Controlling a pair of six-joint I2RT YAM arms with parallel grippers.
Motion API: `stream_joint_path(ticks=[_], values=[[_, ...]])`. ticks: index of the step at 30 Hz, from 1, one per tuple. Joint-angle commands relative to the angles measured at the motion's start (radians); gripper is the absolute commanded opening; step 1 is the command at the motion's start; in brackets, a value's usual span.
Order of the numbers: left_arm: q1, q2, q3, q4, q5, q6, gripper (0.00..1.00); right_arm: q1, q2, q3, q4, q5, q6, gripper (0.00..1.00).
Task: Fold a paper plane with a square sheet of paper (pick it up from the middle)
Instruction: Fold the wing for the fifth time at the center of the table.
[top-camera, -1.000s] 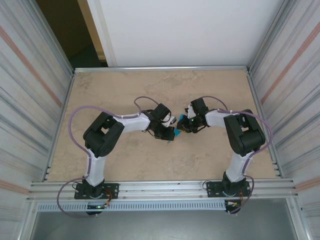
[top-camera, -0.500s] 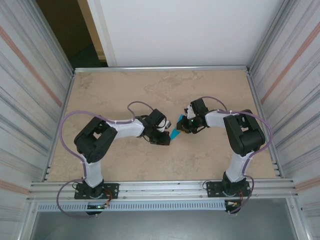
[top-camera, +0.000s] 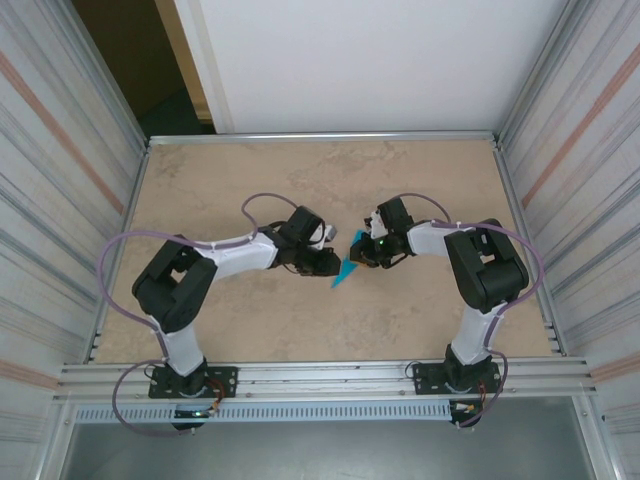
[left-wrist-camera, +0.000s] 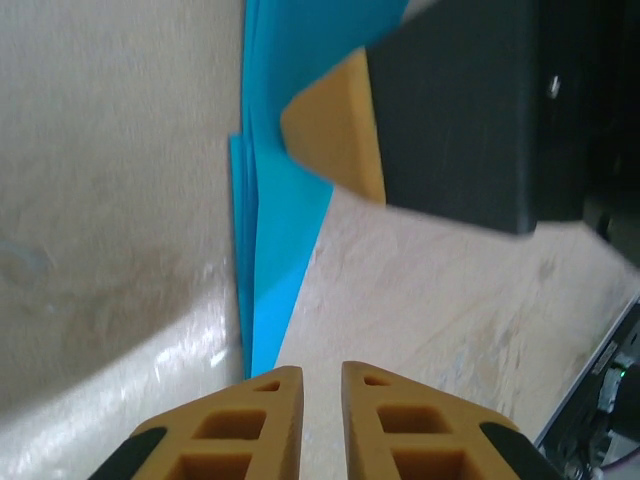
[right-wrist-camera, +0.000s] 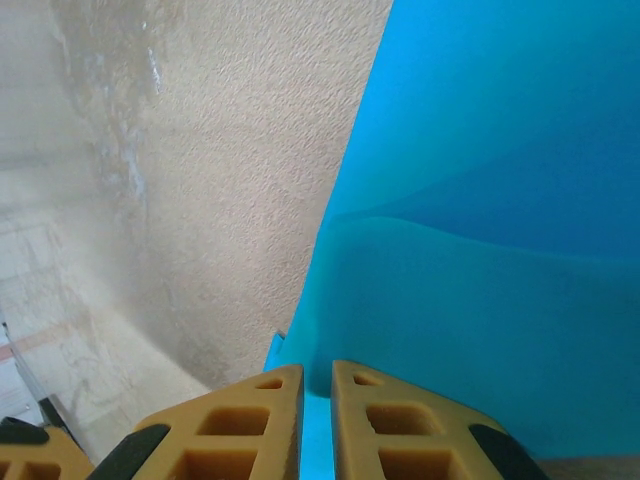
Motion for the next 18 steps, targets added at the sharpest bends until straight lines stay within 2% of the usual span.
stream_joint_path(ticks=[1,4,10,18], values=[[0.000,0.073,0.066,0.029,0.035,-0.013,0.16,0.007,0.035,0.004,-0.028,0.014,0.001,0.16],[0.002,0.117,0.102,0.005,0.026,-0.002,0.13,0.006,0.034,0.004,-0.017,0.009,0.011,0.16],[0.002,0.173,0.127,-0.004,0.083,0.002,0.10,0.005,0.034,0.010,-0.012,0.003,0.018,0.16],[0.006,0.194,0.107,-0.111,0.007,0.032,0.06,-0.035,-0.037,0.036,-0.039,0.013,0.019,0.18]])
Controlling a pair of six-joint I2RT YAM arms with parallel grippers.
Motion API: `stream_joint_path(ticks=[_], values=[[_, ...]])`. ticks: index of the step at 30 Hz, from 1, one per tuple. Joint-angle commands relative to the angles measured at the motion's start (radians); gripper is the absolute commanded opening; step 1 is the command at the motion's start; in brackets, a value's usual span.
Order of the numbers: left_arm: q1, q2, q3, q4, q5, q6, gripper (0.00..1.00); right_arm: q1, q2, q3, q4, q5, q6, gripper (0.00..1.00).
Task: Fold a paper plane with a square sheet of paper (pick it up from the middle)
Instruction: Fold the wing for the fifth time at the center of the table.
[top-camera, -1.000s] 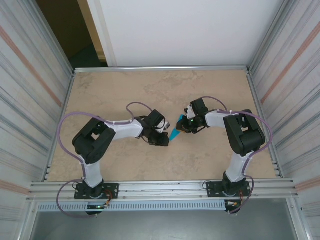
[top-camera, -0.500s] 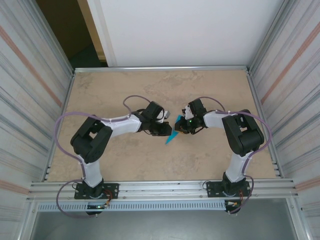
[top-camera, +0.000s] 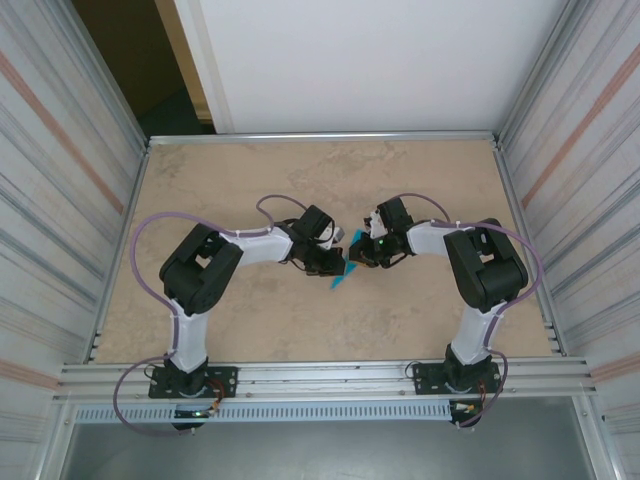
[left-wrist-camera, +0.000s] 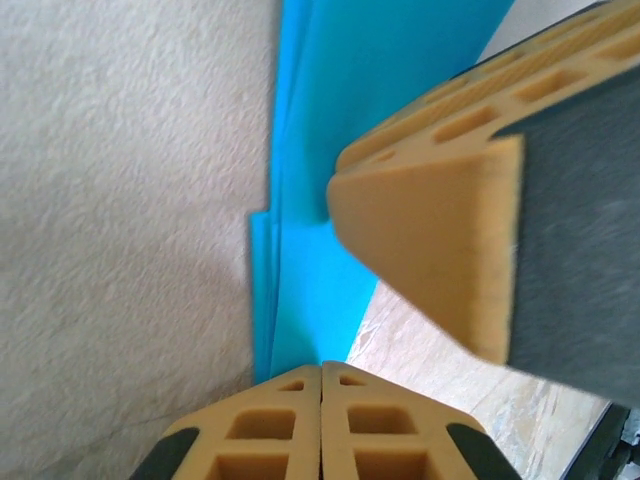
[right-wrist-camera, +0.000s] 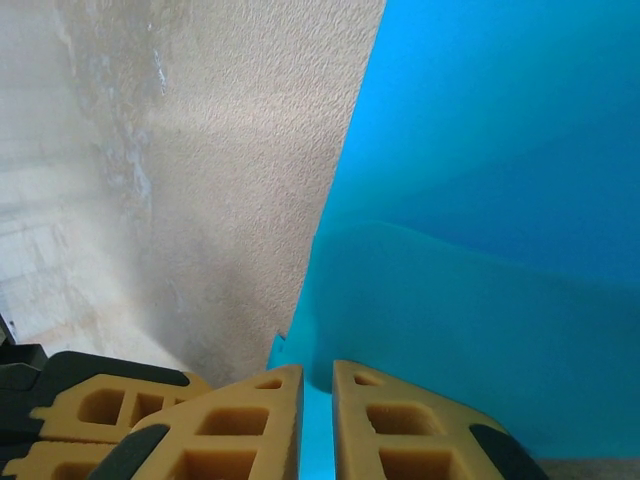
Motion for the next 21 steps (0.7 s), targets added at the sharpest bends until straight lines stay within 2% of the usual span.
stream_joint_path(ticks=[1,9,21], values=[[0.002,0.027,-0.004,-0.083,-0.036,0.028,0.06,-0.036,-0.053,0.033,-0.048,0.028,0.007,0.18],[0.005,0.027,-0.012,-0.103,-0.057,0.036,0.04,-0.103,-0.065,0.053,-0.126,0.048,-0.077,0.19],[0.004,0.031,-0.005,-0.111,-0.052,0.040,0.04,-0.098,0.041,0.163,-0.167,0.027,-0.120,0.18]])
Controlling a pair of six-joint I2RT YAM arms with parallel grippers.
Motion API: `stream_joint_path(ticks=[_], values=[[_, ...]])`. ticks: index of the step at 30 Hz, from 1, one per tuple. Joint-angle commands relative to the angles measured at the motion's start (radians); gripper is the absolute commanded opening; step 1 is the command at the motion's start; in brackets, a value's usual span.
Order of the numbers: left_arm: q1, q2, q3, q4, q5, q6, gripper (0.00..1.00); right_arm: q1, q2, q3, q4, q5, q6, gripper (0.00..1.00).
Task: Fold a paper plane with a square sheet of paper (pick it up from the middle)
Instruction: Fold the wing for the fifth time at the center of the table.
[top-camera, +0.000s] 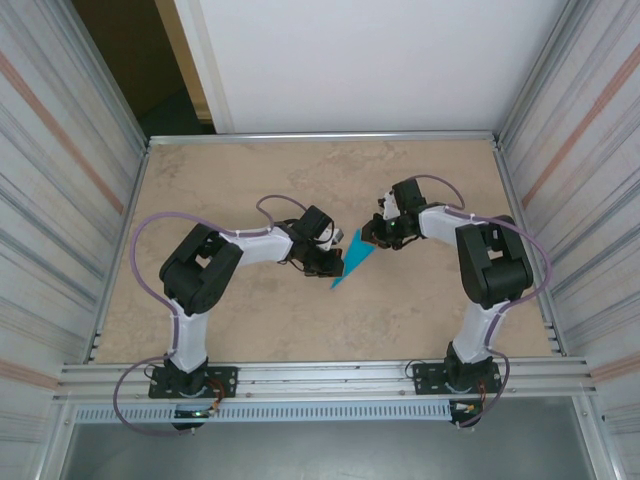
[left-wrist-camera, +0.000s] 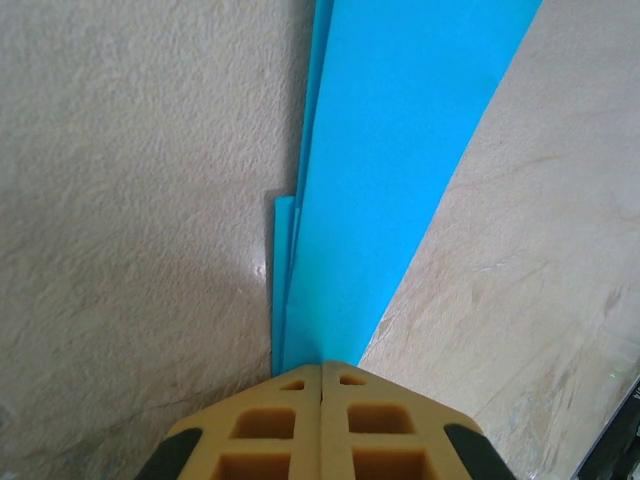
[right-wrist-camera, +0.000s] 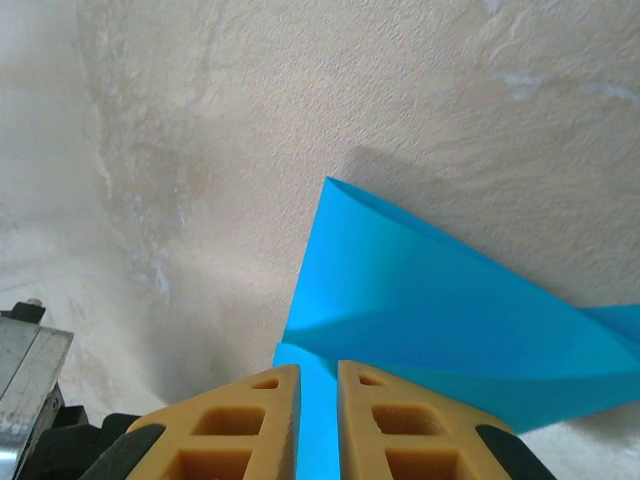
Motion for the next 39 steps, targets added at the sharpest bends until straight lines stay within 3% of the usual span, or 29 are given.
stream_joint_path(ticks=[1,14,21,29,39], values=[[0.005,0.030,-0.007,-0.091,-0.041,0.021,0.04,0.010,0.034,0.025,-0.038,-0.010,-0.035,0.18],[0.004,0.001,-0.006,-0.097,-0.036,0.024,0.04,0.036,0.106,0.078,-0.121,0.066,-0.051,0.17],[0.004,-0.033,0.074,-0.028,0.011,0.022,0.09,0.054,0.132,0.093,-0.182,0.126,-0.048,0.16],[0.005,0.071,0.171,0.018,-0.014,-0.026,0.07,0.066,0.136,0.095,-0.177,0.126,-0.029,0.15],[0.007,0.149,0.196,-0.077,-0.084,-0.043,0.01,0.058,0.108,0.110,-0.169,0.090,-0.016,0.15]])
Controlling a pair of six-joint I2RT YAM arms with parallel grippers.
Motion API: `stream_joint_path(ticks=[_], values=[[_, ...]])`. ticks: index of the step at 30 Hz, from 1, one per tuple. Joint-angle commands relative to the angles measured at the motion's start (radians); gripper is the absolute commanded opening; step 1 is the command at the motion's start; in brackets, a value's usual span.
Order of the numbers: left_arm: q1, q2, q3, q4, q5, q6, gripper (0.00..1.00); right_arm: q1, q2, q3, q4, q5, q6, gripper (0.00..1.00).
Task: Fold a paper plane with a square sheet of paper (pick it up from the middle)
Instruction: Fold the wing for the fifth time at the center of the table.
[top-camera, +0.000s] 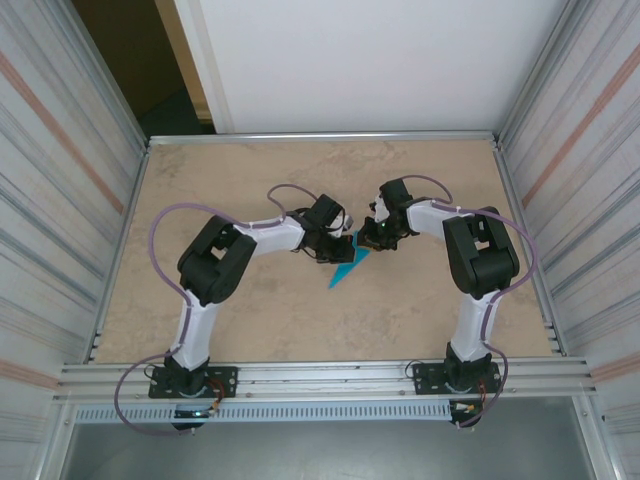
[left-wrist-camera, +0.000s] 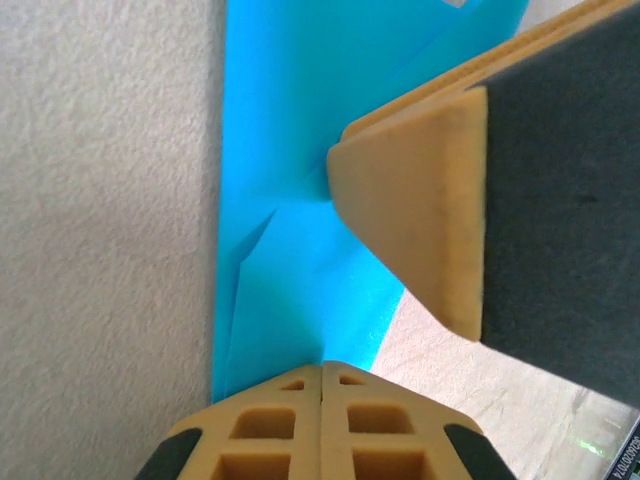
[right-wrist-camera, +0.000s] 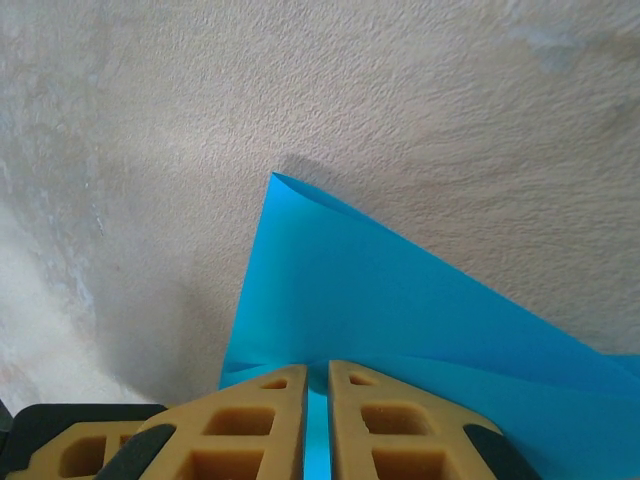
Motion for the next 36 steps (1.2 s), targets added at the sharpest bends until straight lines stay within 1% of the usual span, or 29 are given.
stream_joint_path(ticks=[1,4,8,12,21,28,31,36], values=[[0.004,0.016,-0.006,-0.077,-0.065,-0.021,0.00,0.003,0.001,0.015,-0.052,0.001,0.008,0.15],[0.008,0.015,-0.028,-0.083,-0.079,-0.035,0.00,-0.015,-0.062,0.017,-0.044,-0.015,0.009,0.15],[0.014,0.016,-0.050,-0.080,-0.079,-0.044,0.00,-0.042,-0.169,-0.024,-0.010,-0.026,0.004,0.16],[0.015,0.012,-0.051,-0.080,-0.079,-0.042,0.00,-0.039,-0.191,-0.093,0.015,-0.033,-0.011,0.13],[0.016,0.024,-0.042,-0.092,-0.076,-0.044,0.00,-0.004,-0.132,-0.128,0.042,-0.062,-0.015,0.06],[0.016,0.027,-0.040,-0.110,-0.077,-0.042,0.00,-0.008,-0.051,-0.096,0.041,-0.065,-0.032,0.06],[0.019,0.031,-0.041,-0.136,-0.087,-0.042,0.00,-0.026,-0.024,-0.085,0.037,-0.056,-0.043,0.06],[0.031,0.036,-0.066,-0.179,-0.102,-0.037,0.00,-0.108,0.014,-0.071,0.048,-0.048,-0.044,0.06]])
